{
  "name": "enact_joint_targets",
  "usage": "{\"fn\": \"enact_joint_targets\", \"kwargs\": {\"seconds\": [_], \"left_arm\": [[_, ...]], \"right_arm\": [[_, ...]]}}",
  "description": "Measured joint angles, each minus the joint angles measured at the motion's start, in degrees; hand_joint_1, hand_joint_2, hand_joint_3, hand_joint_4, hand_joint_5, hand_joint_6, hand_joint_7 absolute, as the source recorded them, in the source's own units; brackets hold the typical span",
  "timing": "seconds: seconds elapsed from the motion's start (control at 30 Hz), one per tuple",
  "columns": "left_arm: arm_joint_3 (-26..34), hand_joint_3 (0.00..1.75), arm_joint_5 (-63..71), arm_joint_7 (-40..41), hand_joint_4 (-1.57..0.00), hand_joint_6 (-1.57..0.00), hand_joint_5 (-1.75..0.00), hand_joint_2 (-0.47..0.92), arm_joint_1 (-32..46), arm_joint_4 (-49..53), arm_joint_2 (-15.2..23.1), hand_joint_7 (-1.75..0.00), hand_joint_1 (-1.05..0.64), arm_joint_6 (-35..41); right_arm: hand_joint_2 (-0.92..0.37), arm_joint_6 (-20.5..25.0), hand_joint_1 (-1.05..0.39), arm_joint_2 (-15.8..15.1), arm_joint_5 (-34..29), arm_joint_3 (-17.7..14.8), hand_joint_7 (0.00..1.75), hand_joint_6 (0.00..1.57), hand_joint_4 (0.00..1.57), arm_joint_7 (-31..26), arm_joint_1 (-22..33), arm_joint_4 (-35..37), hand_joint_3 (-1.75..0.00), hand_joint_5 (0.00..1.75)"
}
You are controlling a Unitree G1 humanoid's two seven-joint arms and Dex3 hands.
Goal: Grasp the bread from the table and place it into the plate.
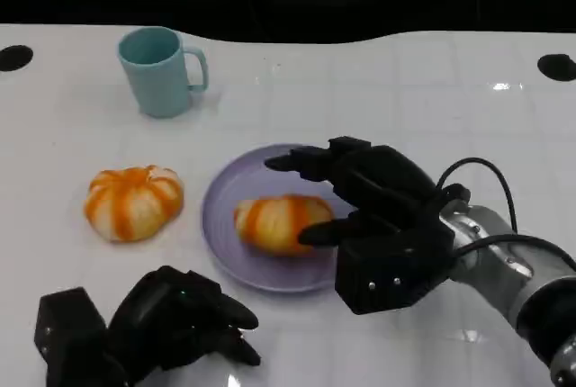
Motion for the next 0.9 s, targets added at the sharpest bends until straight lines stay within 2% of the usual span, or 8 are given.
{"fn": "enact_joint_targets", "kwargs": {"seconds": [0.03,0.13,0.43,0.6,0.63,0.8,0.83,0.9], "left_arm": [[-0.01,0.00,0.00,0.05,-1.55,-1.55,-0.25,0.81,0.01,-0.04,0.00,0.00,-1.05,0.00],[-0.02,0.00,-0.01,0.06,-1.55,-1.54,-0.25,0.81,0.04,-0.08,-0.02,0.00,-1.05,0.02],[-0.05,0.00,-0.10,0.06,-1.54,-1.54,-0.25,0.81,0.08,-0.15,-0.10,0.00,-1.05,0.02],[-0.06,0.00,-0.17,0.05,-1.54,-1.54,-0.24,0.81,0.11,-0.22,-0.29,0.00,-1.05,0.08],[-0.03,0.00,-0.17,0.05,-1.54,-1.54,-0.24,0.81,0.15,-0.23,-0.27,0.00,-1.05,0.09],[-0.01,0.00,-0.17,0.05,-1.54,-1.54,-0.24,0.81,0.16,-0.31,-0.32,0.00,-1.05,0.33],[-0.04,0.00,-0.17,0.05,-1.54,-1.54,-0.24,0.81,0.13,-0.32,-0.36,0.00,-1.05,0.41],[-0.06,0.00,-0.16,0.05,-1.55,-1.54,-0.24,0.81,0.14,-0.33,-0.50,0.00,-1.05,0.42]], "right_arm": [[-0.92,0.44,-0.91,-0.17,0.00,0.00,0.07,0.05,0.00,0.35,0.35,-0.68,-0.41,0.43],[-0.92,1.26,-0.96,-0.93,0.43,-0.11,0.06,0.03,0.00,2.35,1.68,-3.24,-0.43,0.35],[-0.92,2.51,-1.00,-3.15,6.01,-2.65,0.05,0.03,0.00,9.11,5.91,-10.42,-0.44,0.33],[-0.92,3.11,-0.93,-3.87,9.92,-4.92,0.08,0.10,0.07,12.70,8.95,-15.05,-0.43,0.39],[-0.92,3.10,-0.85,-4.12,10.65,-5.43,0.12,0.18,0.14,13.24,9.64,-15.91,-0.41,0.44],[-0.92,0.20,-0.73,-5.38,13.67,-8.12,0.18,0.35,0.27,13.21,14.97,-19.67,-0.36,0.56],[-0.92,0.08,-0.71,-5.46,13.88,-8.50,0.19,0.39,0.30,13.23,15.81,-20.20,-0.35,0.62],[-0.92,-0.21,-0.68,-5.88,15.01,-9.35,0.23,0.50,0.32,13.24,18.15,-22.35,-0.34,0.90]]}}
